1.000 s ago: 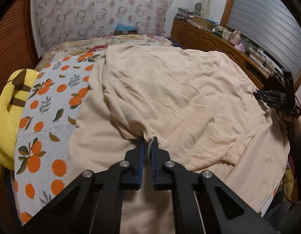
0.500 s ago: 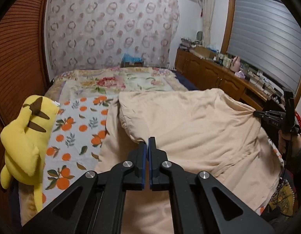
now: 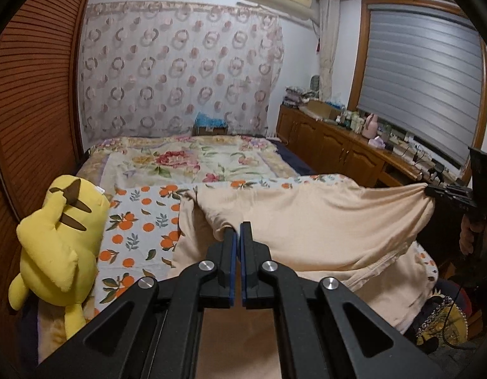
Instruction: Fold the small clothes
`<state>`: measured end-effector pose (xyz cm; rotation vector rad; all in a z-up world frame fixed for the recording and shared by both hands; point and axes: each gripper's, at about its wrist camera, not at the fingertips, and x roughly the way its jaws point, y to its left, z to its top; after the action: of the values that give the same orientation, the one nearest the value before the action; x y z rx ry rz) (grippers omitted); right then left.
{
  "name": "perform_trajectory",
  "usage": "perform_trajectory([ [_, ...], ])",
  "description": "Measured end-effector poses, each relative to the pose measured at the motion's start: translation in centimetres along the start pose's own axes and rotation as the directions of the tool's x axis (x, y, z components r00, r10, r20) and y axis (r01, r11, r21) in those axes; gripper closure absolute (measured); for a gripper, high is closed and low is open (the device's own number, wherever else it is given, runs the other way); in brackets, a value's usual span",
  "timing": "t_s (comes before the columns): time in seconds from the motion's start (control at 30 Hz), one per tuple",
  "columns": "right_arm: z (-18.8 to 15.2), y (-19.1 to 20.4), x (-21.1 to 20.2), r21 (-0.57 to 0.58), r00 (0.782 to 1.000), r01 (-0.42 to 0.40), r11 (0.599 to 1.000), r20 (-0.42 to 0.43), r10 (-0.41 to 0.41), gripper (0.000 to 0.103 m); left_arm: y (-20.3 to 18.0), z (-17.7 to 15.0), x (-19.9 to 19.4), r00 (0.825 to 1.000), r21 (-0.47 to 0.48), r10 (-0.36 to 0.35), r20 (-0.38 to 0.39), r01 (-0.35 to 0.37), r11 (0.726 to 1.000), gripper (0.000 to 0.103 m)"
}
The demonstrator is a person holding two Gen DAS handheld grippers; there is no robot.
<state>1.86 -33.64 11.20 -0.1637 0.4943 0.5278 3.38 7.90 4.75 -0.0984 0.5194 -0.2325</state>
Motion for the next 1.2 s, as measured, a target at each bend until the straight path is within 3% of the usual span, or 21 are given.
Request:
perform_trajectory([
  [0.17,-2.3,-0.4,-2.3,0.002,0.999,-0.028,1.000,-0.017,0.028,0.100,0.5,-1.4,-1.4,1.000,-0.003,0.005,-0.027,-0.005,1.000,0.100],
  [0.43,-8.8,-2.0,2.6,0.050,0.977,0.003,0.999,-0.212,0.008,0.100,2.4,-6.8,2.9,0.978,-0.054,0.036,-0.206,-0.048,0.997,0.100],
  [0.53,-9.8,-2.5,3.6,0.064,0.971,0.008,0.998,-0.239,0.007,0.099,2.7,-7.7,3.1,0.976,-0.071,0.037,-0.214,-0.053,0.996,0.100],
  [0.6,-10.0,-2.9,4.1,0.058,0.968,0.026,0.998,-0.250,-0.011,0.090,2.9,-8.0,3.0,0.977,-0.084,0.034,-0.211,-0.053,0.995,0.099],
  [0.7,-10.1,-2.9,3.9,0.068,0.969,0.037,0.997,-0.244,-0.019,0.079,3.0,-8.3,2.6,0.979,-0.092,0.046,-0.199,-0.066,0.994,0.079],
  [0.77,-10.2,-2.7,3.8,0.066,0.969,0.055,0.996,-0.243,-0.037,0.075,3.2,-8.3,2.4,0.980,-0.092,0.060,-0.192,-0.079,0.993,0.058],
  [0.9,-10.4,-1.7,3.6,0.054,0.963,0.079,0.995,-0.262,-0.063,0.072,3.7,-8.7,2.2,0.980,-0.107,0.047,-0.191,-0.069,0.992,0.055],
  [1.2,-13.5,-2.6,4.0,0.072,0.919,0.161,0.984,-0.375,-0.123,0.072,4.2,-10.3,3.5,0.965,-0.117,0.082,-0.248,-0.114,0.986,0.051],
])
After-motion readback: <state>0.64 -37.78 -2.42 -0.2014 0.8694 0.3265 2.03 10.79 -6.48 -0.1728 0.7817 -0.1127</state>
